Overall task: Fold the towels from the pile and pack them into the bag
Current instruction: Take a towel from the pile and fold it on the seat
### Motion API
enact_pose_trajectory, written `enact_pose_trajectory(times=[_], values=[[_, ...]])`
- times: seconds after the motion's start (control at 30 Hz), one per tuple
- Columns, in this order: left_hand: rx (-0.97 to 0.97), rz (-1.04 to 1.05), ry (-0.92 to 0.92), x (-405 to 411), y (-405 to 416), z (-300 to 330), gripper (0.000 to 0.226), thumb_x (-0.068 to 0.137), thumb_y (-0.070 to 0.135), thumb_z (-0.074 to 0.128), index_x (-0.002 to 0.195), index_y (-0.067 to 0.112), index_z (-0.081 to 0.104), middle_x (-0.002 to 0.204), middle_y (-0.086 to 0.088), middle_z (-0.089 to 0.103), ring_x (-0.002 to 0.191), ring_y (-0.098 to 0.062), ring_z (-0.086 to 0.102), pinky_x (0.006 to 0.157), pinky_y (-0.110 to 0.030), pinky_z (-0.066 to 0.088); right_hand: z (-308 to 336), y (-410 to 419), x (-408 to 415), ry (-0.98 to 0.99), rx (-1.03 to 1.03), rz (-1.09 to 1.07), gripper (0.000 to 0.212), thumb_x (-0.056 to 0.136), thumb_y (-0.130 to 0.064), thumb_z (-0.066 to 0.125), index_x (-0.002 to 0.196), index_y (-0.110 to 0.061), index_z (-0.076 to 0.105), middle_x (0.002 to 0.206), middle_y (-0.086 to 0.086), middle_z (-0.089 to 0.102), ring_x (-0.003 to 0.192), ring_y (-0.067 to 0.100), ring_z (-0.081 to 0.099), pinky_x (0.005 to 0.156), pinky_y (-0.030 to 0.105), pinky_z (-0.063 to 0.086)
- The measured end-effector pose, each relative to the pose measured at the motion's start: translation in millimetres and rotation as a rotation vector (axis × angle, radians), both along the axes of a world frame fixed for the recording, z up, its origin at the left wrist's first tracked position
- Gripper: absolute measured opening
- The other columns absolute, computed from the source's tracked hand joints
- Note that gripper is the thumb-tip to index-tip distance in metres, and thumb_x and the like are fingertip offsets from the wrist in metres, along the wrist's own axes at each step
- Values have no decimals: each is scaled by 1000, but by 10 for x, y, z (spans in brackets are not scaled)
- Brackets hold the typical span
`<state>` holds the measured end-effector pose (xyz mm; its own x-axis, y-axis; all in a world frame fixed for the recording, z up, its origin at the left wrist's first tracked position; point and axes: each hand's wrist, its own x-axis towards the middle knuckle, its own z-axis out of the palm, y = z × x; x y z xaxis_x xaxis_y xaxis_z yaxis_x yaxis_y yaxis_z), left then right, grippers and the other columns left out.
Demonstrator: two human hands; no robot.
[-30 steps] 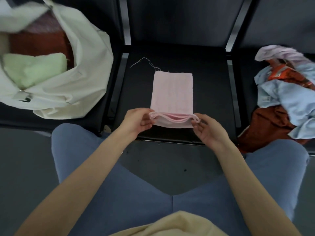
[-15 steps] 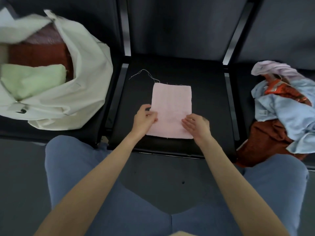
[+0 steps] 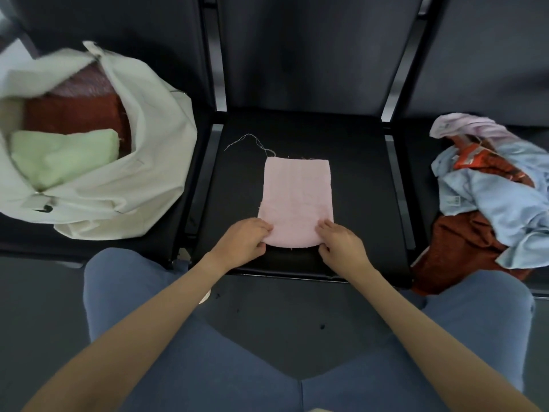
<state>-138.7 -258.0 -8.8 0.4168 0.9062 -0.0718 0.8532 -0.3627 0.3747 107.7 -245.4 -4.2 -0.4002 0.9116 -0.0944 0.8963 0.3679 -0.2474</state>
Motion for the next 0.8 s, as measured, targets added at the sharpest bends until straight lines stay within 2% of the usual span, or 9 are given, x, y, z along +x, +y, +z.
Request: enact_pose_trajectory(times=[0.13, 0.2, 0.27, 0.33, 0.43, 0.5, 0.67, 0.77, 0.8], values=[[-64, 61, -135, -26, -194, 93, 25, 78, 15, 64, 101, 10, 74, 111, 3, 71, 101, -12, 64, 95, -24, 45, 133, -86, 132, -20, -95, 12, 21, 84, -17, 49, 97, -10, 64, 88, 4, 66, 80, 24, 60, 64, 31, 49], [-105, 76, -199, -34, -370, 136, 21, 74, 17, 64, 93, 16, 74, 92, 9, 73, 82, -6, 65, 81, -22, 48, 227, -184, 205, 15, -174, 14, 19, 85, -21, 50, 94, -13, 65, 82, 4, 66, 75, 23, 59, 62, 31, 47], [-152, 98, -286, -17, -514, 215, 8, 73, 17, 62, 77, 19, 68, 69, 14, 63, 63, -5, 56, 63, -21, 45, 306, -259, 266, 96, -237, -12, 15, 85, -24, 52, 86, -14, 63, 74, 1, 63, 69, 21, 56, 60, 31, 44], [-150, 138, -374, 2, -570, 308, 3, 74, 18, 60, 72, 20, 61, 60, 16, 54, 55, -3, 49, 56, -19, 40, 360, -280, 288, 246, -260, -76, 18, 82, -24, 54, 76, -8, 58, 66, 3, 57, 61, 20, 51, 55, 31, 39], [-135, 234, -500, 31, -462, 412, 11, 74, 29, 55, 75, 20, 62, 65, 9, 60, 59, -8, 54, 60, -25, 44, 390, -193, 259, 475, -280, -193, 23, 81, -21, 56, 71, -2, 53, 61, 9, 48, 53, 11, 37, 52, 28, 31], [-148, 342, -568, 50, -276, 401, 11, 77, 26, 59, 81, 17, 65, 73, 6, 64, 67, -12, 59, 65, -27, 47, 391, -57, 208, 555, -298, -263, 15, 84, -16, 58, 75, -4, 60, 65, 9, 52, 57, 10, 42, 55, 26, 34], [-230, 658, -678, 126, 284, 308, 19, 87, 15, 65, 106, 15, 62, 90, 7, 64, 84, -7, 62, 73, -19, 49, 319, 396, 29, 735, -281, -527, 18, 89, -18, 59, 103, -8, 66, 90, 4, 64, 81, 11, 58, 66, 20, 44], [-322, 820, -726, 165, 498, 207, 31, 91, 18, 62, 120, 9, 58, 108, -2, 63, 99, -15, 60, 88, -33, 53, 213, 616, -60, 759, -309, -606, 24, 91, -23, 61, 111, -9, 63, 99, -1, 62, 96, 16, 60, 69, 18, 44], [-339, 840, -704, 178, 532, 173, 34, 91, 18, 61, 124, 8, 57, 114, -5, 63, 104, -16, 59, 91, -31, 51, 176, 663, -85, 741, -312, -614, 28, 91, -25, 61, 114, -9, 62, 104, 1, 63, 101, 17, 60, 74, 20, 45]])
